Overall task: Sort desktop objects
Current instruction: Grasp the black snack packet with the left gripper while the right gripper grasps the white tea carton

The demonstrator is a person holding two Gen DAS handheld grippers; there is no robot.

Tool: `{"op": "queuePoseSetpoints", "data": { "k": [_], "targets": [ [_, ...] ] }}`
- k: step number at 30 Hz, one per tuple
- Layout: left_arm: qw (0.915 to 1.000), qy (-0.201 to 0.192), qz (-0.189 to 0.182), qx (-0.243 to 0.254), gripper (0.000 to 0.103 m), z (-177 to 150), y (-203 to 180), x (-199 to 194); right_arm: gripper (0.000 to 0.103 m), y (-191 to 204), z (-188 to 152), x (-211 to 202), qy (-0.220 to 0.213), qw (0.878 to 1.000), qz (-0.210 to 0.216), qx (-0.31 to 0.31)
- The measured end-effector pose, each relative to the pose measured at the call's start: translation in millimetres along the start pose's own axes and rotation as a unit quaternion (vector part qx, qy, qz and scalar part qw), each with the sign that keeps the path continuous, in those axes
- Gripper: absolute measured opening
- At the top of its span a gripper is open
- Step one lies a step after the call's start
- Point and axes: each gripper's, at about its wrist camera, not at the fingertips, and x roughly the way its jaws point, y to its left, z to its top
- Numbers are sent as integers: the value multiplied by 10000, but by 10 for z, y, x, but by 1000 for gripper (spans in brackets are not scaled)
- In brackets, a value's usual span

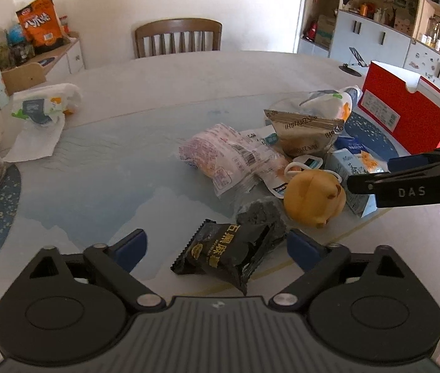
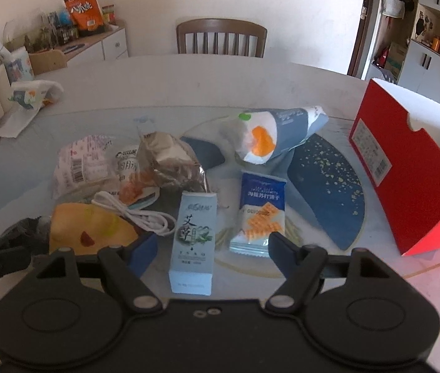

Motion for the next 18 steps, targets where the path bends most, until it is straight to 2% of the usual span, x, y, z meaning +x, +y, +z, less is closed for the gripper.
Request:
{"op": "queuePoseSetpoints", "data": {
  "k": [3,5,8,10,15,18],
  "targets": [
    [9999,40,-109,-7,91,7,25,26,76,4,17,56,50,10000,-11,8],
    [9998,33,-179,-16,91,14,44,29,70,10,27,83,84,10000,-19,15],
    [9996,71,-284,-16,77,25,61,47,59,24,51,142,200,9998,0,12],
    [9994,116,-314,-15,74,27,75,75,58,28,58,164,228,9997,-20,49],
    [9988,144,-470,-51,58,37,110,93,51,48,77,193,283,9996,-38,39],
    [9983,160,-546,-106,56,43,137,97,49,59,80,199,313,9995,-42,50]
  ]
}}
